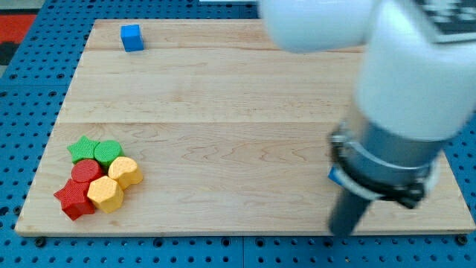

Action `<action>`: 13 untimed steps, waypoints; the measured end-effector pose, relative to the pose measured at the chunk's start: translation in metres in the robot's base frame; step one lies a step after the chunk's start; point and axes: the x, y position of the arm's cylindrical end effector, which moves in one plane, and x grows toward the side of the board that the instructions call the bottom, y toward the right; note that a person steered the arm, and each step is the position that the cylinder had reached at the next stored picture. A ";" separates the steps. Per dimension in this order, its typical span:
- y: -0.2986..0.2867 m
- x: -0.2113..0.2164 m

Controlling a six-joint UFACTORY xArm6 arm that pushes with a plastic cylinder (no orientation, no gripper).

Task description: Move the blue triangle diagonally bottom right to the blue cube

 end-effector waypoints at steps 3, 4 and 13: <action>0.030 -0.042; 0.030 -0.058; 0.014 -0.091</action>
